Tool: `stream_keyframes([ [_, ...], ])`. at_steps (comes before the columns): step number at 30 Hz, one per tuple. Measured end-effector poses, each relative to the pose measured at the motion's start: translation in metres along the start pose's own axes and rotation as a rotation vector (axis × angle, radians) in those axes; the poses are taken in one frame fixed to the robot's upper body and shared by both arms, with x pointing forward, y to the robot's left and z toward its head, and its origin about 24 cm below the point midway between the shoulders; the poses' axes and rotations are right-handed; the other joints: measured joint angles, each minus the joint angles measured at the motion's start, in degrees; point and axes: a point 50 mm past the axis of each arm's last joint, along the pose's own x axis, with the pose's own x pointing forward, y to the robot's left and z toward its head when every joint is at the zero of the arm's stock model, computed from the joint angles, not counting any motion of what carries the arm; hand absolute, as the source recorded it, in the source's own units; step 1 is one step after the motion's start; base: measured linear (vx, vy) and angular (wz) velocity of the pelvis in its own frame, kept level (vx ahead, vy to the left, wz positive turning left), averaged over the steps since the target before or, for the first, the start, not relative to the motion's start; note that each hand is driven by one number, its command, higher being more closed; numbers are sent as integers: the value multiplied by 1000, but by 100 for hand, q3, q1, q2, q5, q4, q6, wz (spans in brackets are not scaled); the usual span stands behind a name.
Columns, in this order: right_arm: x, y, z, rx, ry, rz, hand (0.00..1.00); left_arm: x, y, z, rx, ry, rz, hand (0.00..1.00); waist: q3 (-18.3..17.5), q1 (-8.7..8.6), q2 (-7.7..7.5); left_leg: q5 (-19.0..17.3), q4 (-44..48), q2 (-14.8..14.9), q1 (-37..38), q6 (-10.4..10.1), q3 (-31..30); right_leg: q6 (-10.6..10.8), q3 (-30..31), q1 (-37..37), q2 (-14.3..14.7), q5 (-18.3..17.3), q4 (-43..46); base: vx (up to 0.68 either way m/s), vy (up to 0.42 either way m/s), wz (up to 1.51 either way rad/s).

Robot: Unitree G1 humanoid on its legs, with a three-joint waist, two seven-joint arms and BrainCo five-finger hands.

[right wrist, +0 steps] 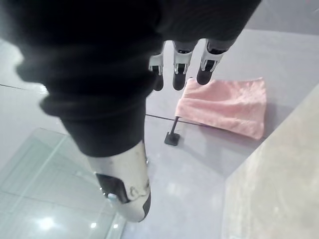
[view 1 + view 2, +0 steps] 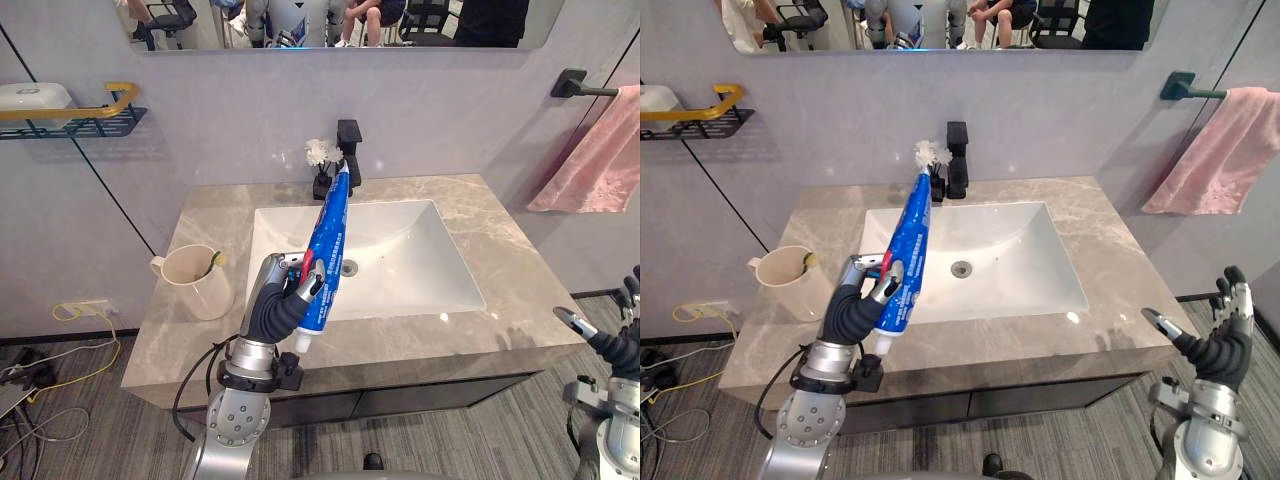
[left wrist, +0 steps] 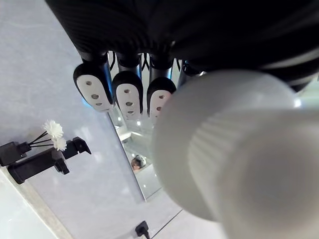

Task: Organize washtable

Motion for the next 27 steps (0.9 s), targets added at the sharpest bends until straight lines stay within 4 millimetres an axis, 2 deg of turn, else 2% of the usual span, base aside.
stream_keyframes([
  [4, 14, 26, 10, 117, -77, 136, 0, 2, 0, 1, -17, -13, 2, 100, -28, 6, 70, 3, 35, -8, -59, 4, -133, -3, -123, 16, -20, 3, 0, -13, -7, 15],
  [8, 18, 47, 13, 249, -92, 220, 0, 4, -5, 5, -37, -35, -16, 100, -45, 72, 118, 6, 39, -8, -60, 8, -202, -3, -186, 48, -26, 2, 0, -9, -2, 11],
  [13, 16, 72, 14, 388, -78, 328, 0, 8, -12, 12, -64, -84, -58, 100, -44, 79, 117, 17, 60, -23, -52, 24, -322, -2, -308, 125, -53, 0, -1, -27, 0, 12],
  [20, 8, 100, 11, 564, -22, 447, 0, 9, -26, 6, -89, -65, -110, 100, -41, 137, 114, 43, 65, -75, -63, 62, -379, 3, -351, 141, -104, 4, -3, -33, 13, 4],
  [27, 0, 128, 4, 741, 69, 510, 0, 11, -38, 8, -120, -78, -156, 100, -19, 149, 78, 55, 34, -96, -67, 80, -416, 9, -390, 139, -123, 8, -4, 1, 3, 1],
])
